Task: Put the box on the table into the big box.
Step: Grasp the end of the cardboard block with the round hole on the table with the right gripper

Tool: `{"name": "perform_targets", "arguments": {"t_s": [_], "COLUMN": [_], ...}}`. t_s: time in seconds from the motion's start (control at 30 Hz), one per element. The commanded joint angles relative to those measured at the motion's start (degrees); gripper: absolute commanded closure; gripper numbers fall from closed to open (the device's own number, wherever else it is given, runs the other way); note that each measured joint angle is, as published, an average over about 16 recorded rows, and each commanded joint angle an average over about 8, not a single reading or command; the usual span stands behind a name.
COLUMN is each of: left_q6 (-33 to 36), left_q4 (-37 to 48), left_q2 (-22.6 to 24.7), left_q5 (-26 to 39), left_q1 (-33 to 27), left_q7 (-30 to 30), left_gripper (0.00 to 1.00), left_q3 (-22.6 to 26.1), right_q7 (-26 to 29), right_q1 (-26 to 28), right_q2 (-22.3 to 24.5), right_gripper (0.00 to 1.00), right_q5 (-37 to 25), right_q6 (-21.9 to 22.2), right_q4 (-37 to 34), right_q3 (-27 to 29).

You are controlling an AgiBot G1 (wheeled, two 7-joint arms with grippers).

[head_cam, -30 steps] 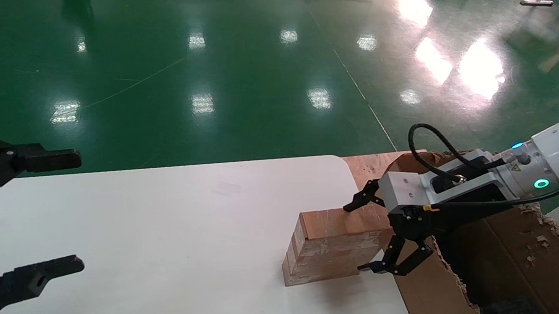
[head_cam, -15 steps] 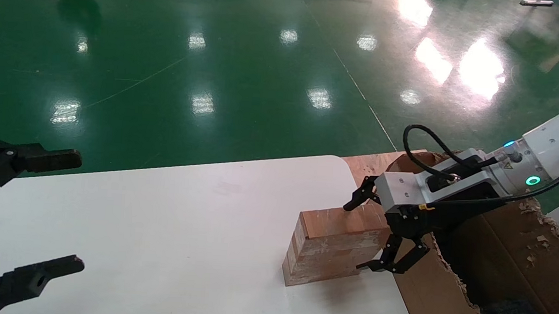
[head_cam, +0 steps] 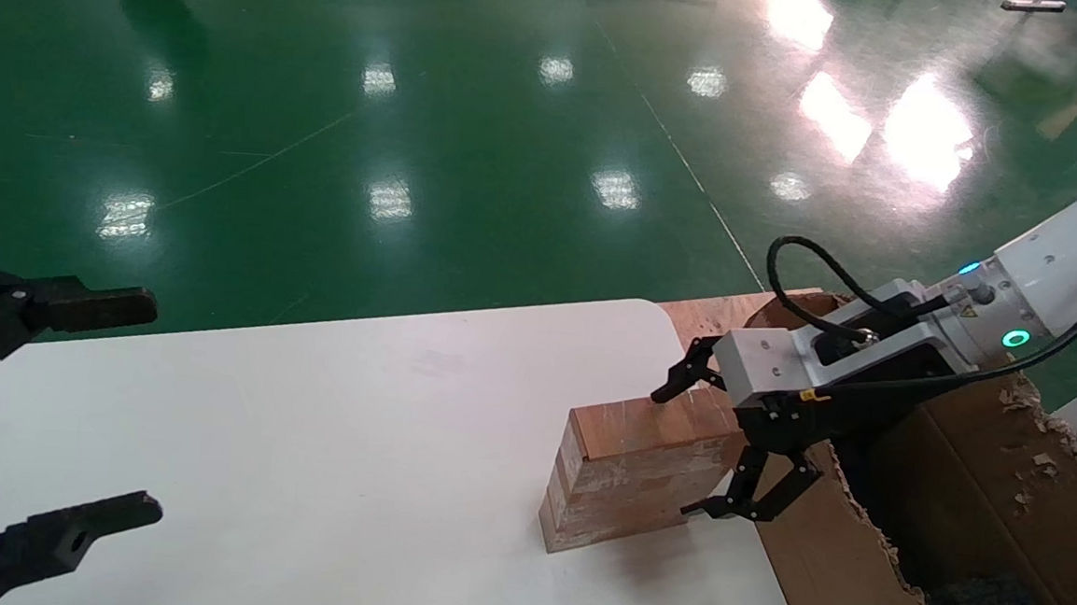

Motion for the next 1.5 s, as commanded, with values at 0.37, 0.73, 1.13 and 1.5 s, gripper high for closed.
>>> {"name": "perform_targets", "arguments": {"t_s": [0.37,0.73,1.13,1.5], "left_q6": [0.0,-0.01,-0.01,-0.02], "left_q4": [0.0,0.0,0.0,0.01], "left_q2": [0.0,-0.01,-0.01,-0.02], "left_q5": [-0.01,-0.01,-0.02,-0.03], "left_q1": [0.0,0.0,-0.01,0.0], "left_q7": [0.0,0.01,0.01,0.02], "left_gripper": [0.0,0.0,0.0,0.0], "left_q3": [0.01,0.02,0.02,0.03], "right_q7": [-2.73,-3.68,-6.07,-8.16], "right_q1": [1.35,1.51,0.03,-0.45], "right_q2": [-1.38,-1.49,-3.24,-4.3], "right_gripper": [0.0,0.0,0.0,0.0], "right_q5": [2.85,5.41,8.11,8.92], "right_q6": [-0.05,0.02,0.41,0.24], "right_q4": [-2.81,-3.17,-7.75,-10.96], "right_q3": [-3.11,-6.45,-8.41,-9.79]}}
